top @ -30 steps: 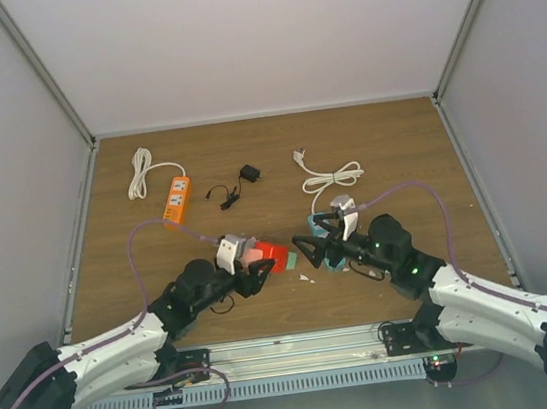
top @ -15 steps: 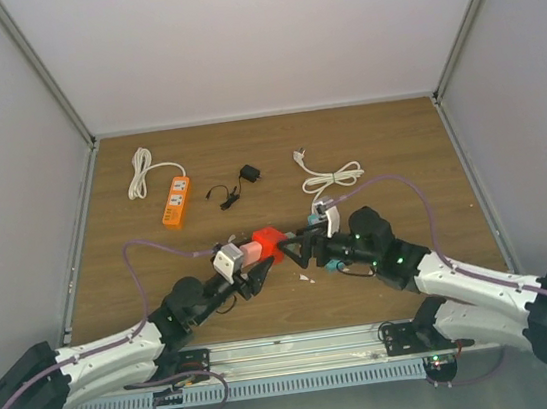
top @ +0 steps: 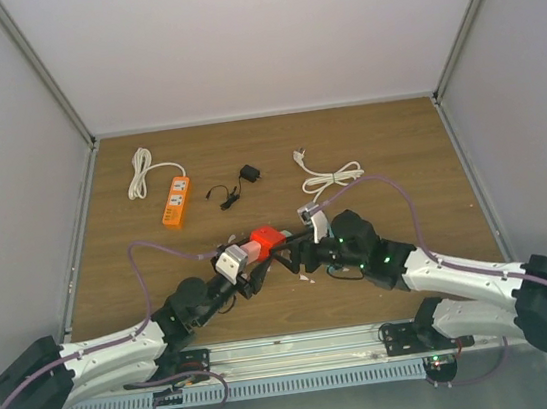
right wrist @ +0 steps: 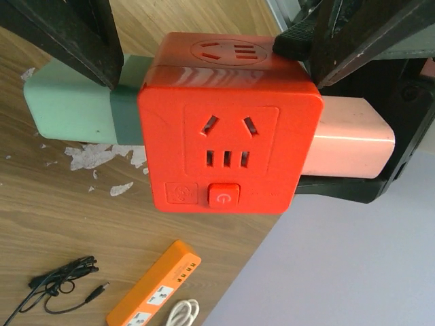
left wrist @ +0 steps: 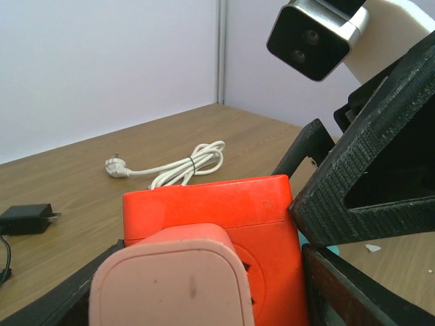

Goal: Insert the plug

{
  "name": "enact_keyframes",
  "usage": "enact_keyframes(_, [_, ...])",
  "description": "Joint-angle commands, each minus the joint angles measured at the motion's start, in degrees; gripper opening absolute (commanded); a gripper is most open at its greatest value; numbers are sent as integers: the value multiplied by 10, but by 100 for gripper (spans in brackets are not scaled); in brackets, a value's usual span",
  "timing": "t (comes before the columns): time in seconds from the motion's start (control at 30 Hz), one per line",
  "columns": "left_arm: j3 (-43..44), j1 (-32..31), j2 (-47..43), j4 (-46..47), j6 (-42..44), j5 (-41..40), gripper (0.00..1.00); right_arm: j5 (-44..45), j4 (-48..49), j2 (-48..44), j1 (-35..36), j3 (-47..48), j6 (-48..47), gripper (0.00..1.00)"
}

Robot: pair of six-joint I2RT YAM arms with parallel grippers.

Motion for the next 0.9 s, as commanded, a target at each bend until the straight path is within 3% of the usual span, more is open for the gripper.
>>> enact_keyframes(0.0, [12,-6,-13,67,14,-13,0,4,6,8,7,20,-13,76])
enact_keyframes(0.87, [11,-15,17,86,15,0,0,-12,6,53,7,69,-33,66])
